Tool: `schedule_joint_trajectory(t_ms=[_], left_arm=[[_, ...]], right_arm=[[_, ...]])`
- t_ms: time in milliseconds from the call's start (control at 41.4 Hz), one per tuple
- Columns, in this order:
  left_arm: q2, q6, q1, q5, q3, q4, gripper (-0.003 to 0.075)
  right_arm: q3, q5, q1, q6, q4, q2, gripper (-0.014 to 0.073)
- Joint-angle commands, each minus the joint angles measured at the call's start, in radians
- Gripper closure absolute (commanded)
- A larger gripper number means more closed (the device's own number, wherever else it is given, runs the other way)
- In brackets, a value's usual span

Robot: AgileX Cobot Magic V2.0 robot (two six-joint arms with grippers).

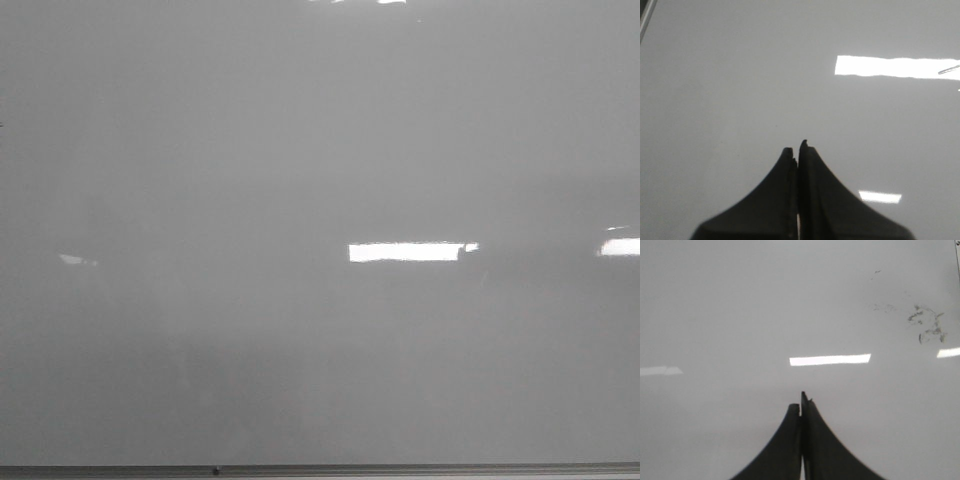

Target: Write number 9 on whiteboard

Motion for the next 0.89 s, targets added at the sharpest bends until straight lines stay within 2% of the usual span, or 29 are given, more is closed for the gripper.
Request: schedule_joint_trajectory(t_ms=[0, 169, 387, 459, 508, 556, 628, 677, 774, 870], left_arm=[[0.129, 0.000, 0.000, 0.067, -0.114, 0.019, 0.0739], [0.292, 0.000, 0.000, 0.086, -0.187, 0.046, 0.0739], [0.351, -0.006, 0.000, 0.084, -0.192, 0.044, 0.0722], [0.351, -0.006, 0.000, 0.079, -0.192, 0.044, 0.0638], [0.351, -0.006, 0.000, 0.078, -0.192, 0.044, 0.0551], [0.351, -0.006, 0.000, 0.078, -0.192, 0.044, 0.0438], [0.351, -0.006, 0.000, 0.078, -0.192, 0.044, 0.0235], [0.351, -0.006, 0.000, 0.078, -0.192, 0.046, 0.0099], [0.351, -0.006, 0.000, 0.057, -0.192, 0.041, 0.0024], [0.359, -0.006, 0.000, 0.050, -0.192, 0.018, 0.0040]], right_arm=[[-0.109, 0.030, -0.006, -0.003, -0.003, 0.115, 0.0664], [-0.173, 0.023, -0.006, -0.003, -0.003, 0.259, 0.0664], [-0.175, -0.002, -0.006, -0.003, -0.003, 0.300, 0.0652], [-0.175, -0.008, -0.006, -0.003, -0.003, 0.300, 0.0601], [-0.175, -0.012, -0.006, -0.003, -0.003, 0.300, 0.0543], [-0.175, -0.020, -0.006, -0.003, -0.003, 0.300, 0.0463], [-0.175, -0.026, -0.006, -0.003, -0.003, 0.300, 0.0300], [-0.175, -0.028, -0.006, -0.003, -0.003, 0.300, 0.0160], [-0.175, -0.030, -0.006, -0.003, -0.003, 0.300, 0.0036], [-0.175, -0.030, -0.006, -0.003, -0.003, 0.300, 0.0025]])
